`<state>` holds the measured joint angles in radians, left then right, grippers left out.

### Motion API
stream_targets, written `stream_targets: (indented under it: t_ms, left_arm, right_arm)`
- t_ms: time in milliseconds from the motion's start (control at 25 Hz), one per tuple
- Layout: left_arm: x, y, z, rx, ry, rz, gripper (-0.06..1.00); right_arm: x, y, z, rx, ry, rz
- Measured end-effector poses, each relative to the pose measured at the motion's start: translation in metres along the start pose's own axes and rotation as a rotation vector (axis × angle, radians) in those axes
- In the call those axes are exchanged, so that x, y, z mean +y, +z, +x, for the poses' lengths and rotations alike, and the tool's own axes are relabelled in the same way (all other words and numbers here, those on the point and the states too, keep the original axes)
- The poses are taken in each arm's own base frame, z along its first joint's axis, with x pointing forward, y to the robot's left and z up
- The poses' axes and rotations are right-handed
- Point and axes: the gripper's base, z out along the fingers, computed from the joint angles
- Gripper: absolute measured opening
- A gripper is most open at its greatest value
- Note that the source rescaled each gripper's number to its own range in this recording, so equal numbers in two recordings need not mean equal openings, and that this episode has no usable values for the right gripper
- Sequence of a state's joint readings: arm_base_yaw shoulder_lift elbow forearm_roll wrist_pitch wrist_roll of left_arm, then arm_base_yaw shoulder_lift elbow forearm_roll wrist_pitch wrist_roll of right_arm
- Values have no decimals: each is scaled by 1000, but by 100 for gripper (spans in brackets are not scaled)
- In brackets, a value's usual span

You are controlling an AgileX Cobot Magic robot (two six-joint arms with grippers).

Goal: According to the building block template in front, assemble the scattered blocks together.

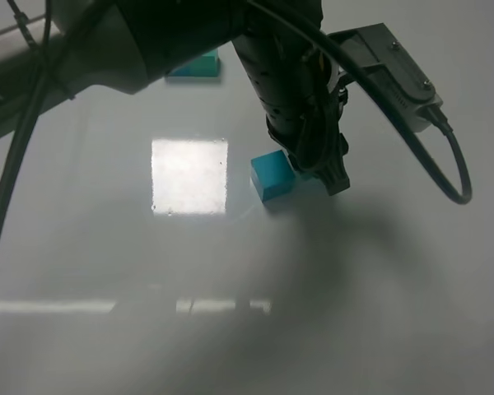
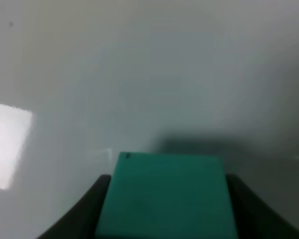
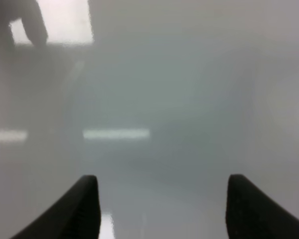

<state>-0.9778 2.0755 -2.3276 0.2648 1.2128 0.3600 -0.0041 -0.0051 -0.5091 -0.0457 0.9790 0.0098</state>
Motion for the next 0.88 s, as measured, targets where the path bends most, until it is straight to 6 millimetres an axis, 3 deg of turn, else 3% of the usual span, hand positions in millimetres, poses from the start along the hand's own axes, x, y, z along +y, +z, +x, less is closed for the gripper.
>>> stream_targets:
  t_ms: [240,880]
  left_arm:
    - [-4,12,1,27,8,8,2]
    - [0,12,3,40,23,-27,2]
  right_arm:
    - [0,0,0,0,1,0]
    - [0,0,0,0,1,0]
